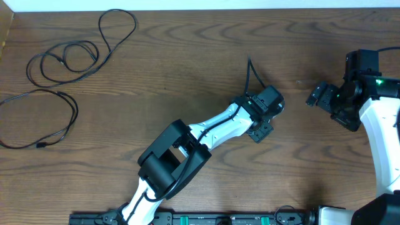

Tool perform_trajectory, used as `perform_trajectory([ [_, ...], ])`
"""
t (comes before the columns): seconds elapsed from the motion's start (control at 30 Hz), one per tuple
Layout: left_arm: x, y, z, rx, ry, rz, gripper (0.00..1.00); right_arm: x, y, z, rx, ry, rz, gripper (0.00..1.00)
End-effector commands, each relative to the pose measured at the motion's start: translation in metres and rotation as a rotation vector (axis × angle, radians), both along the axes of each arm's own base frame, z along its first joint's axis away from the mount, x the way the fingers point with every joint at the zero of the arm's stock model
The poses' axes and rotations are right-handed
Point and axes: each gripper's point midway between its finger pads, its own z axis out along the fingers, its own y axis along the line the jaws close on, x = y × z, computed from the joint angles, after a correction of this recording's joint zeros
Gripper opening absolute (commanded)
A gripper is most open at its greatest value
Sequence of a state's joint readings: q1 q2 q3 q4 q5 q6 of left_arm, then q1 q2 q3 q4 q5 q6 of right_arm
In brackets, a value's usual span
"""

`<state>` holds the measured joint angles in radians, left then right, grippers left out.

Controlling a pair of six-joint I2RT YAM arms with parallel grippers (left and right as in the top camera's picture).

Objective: Untangle cables
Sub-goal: 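Lift the white cable off the table with the left gripper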

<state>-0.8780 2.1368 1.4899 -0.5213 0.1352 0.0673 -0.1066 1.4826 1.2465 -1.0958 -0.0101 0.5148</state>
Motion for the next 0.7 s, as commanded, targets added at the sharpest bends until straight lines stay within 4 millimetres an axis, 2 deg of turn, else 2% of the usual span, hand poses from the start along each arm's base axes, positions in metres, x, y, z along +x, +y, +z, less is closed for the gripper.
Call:
perform_trajectory([
  [0.0,-0.003,0.01,-0.017,0.056,0.017,-0.019,0.49,0.0,-0.002,0.005,-0.007,-0.017,0.001,0.99],
  [0.03,-0.004,0.011,-0.018,0.062,0.021,-0.019,0.45,0.0,-0.002,0.005,-0.007,-0.017,0.001,0.99],
  [0.23,-0.008,0.015,-0.019,0.08,0.037,-0.02,0.36,0.0,-0.002,0.005,-0.007,-0.017,0.001,0.99],
  [0.67,-0.025,0.033,-0.038,0.132,0.08,-0.025,0.34,0.0,-0.002,0.005,-0.007,-0.017,0.001,0.99],
])
